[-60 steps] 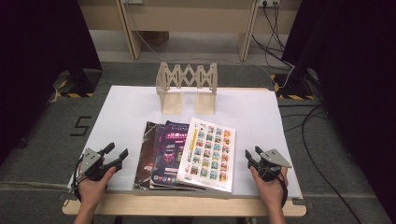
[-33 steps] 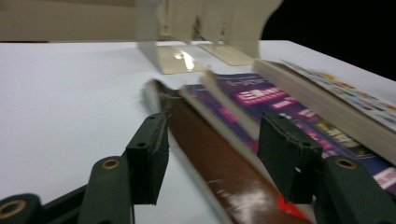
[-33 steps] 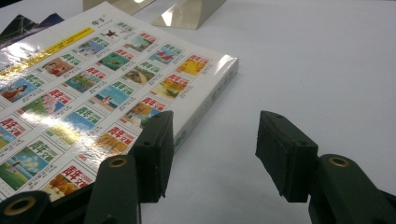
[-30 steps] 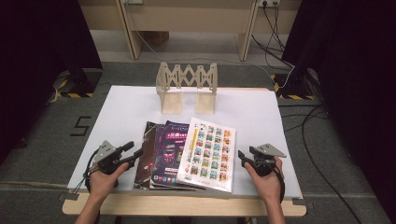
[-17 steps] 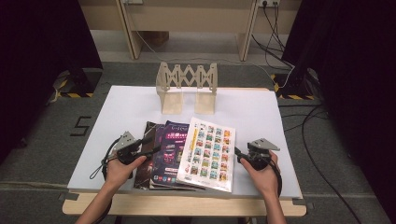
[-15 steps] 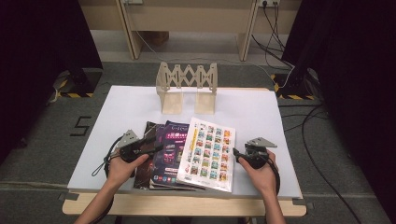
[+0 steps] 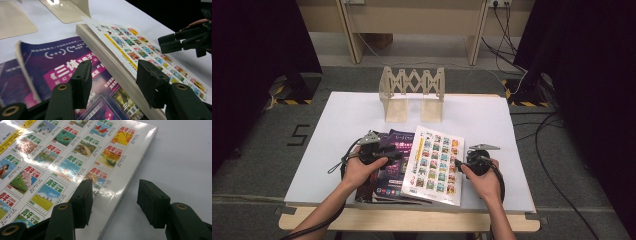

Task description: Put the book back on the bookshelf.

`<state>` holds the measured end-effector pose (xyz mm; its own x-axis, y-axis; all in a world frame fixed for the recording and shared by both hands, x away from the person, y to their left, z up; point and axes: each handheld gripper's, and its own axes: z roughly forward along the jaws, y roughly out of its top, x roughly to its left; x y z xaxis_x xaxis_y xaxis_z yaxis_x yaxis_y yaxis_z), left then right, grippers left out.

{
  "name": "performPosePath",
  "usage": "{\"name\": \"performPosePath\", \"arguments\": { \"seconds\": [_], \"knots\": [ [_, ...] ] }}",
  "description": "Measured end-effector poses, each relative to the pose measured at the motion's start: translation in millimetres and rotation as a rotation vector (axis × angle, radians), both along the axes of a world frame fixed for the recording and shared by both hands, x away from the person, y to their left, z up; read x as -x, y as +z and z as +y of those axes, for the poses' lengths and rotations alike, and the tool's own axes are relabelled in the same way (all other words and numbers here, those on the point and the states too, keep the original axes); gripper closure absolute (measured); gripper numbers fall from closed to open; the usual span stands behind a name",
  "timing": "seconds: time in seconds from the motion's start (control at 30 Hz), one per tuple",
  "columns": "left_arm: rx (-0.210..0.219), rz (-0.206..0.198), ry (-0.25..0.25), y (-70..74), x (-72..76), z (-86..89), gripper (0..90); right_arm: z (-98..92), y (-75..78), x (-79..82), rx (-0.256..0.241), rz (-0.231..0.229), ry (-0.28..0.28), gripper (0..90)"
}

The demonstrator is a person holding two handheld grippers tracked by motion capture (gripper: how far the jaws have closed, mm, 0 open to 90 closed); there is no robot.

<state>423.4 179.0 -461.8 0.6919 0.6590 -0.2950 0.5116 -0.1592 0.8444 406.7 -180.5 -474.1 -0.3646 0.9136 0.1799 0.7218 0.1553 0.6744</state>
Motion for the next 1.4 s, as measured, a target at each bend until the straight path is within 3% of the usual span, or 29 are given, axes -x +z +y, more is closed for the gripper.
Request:
{"name": "performPosePath", "arguments": {
  "seconds": [0.2, 0.27, 0.3, 0.33, 0.4, 0.87, 1.13, 1.4],
  "knots": [
    [0.004, 0.059, -0.033, -7.2, -9.1, -17.8, 42.5, -1.8, -0.9, -0.7, -0.027, 0.026, 0.004, 46.0],
    [0.009, 0.066, -0.032, -8.5, -10.0, -19.6, 42.2, -2.0, -2.5, -1.7, -0.077, 0.063, 0.027, 45.6],
    [0.016, 0.077, -0.026, -9.6, -10.5, -21.2, 42.2, -2.0, -2.5, -1.7, -0.077, 0.063, 0.027, 45.6],
    [0.014, 0.093, -0.02, -12.2, -11.8, -24.2, 42.1, -1.6, -5.8, -2.1, -0.123, 0.08, 0.022, 44.2],
    [0.011, 0.099, -0.021, -14.1, -12.7, -26.7, 42.1, -2.4, -6.9, -2.2, -0.14, 0.088, 0.015, 43.9],
    [0.027, 0.165, -0.014, -20.0, -16.1, -34.3, 44.6, 3.6, -6.1, 1.6, -0.121, 0.077, -0.019, 45.2],
    [0.021, 0.17, -0.011, -19.6, -14.3, -31.2, 45.5, 10.9, -5.1, 4.8, -0.131, 0.086, -0.023, 47.9],
    [0.04, 0.218, 0.017, -21.0, -10.1, -26.6, 47.3, 14.4, -4.5, 6.5, -0.128, 0.091, -0.016, 48.5]
  ]
}}
